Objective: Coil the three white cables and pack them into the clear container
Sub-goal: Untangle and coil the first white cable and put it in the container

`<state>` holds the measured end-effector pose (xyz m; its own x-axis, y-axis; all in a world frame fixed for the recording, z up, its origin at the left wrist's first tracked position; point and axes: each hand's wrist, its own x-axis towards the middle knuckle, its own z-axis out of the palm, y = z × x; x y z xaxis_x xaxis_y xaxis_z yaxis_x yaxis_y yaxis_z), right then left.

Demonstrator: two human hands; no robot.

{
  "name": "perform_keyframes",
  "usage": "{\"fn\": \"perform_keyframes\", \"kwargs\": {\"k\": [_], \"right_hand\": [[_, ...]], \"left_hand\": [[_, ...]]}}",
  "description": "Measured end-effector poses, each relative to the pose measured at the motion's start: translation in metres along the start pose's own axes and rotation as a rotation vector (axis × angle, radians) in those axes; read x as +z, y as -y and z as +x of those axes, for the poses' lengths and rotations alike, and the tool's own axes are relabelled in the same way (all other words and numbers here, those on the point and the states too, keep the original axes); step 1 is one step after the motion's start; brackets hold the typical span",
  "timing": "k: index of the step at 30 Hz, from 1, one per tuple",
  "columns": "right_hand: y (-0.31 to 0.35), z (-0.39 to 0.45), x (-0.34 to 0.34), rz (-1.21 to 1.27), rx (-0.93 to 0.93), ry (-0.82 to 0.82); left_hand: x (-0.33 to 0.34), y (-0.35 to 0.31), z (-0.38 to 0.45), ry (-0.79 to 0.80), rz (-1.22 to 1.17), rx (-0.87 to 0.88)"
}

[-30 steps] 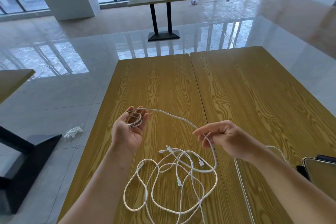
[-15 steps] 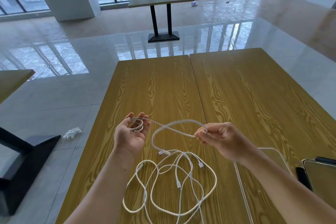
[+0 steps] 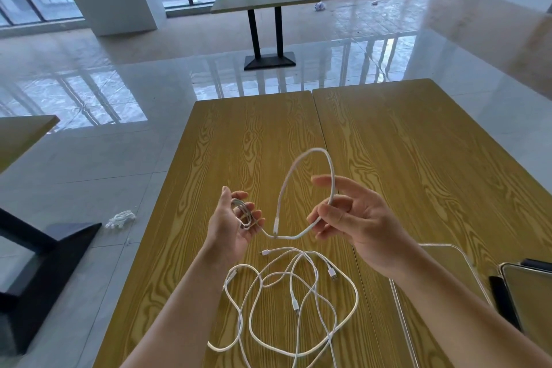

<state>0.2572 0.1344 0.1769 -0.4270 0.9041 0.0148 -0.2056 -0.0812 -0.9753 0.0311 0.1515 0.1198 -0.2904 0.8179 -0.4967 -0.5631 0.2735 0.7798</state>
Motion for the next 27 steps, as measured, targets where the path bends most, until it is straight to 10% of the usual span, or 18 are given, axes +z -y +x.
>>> {"fn": "perform_keyframes", "kwargs": {"k": [12,27], "right_hand": [[0.0,0.01,0.009,-0.101,-0.025,-0.291],[0.016,0.026,-0.035,-0.473,-0.02,-0.061]], "left_hand": [[0.007,0.021,-0.019,0.205,0.434,-0.112],[0.006,0.014,-0.048,0.733,0.382,-0.362]]}}
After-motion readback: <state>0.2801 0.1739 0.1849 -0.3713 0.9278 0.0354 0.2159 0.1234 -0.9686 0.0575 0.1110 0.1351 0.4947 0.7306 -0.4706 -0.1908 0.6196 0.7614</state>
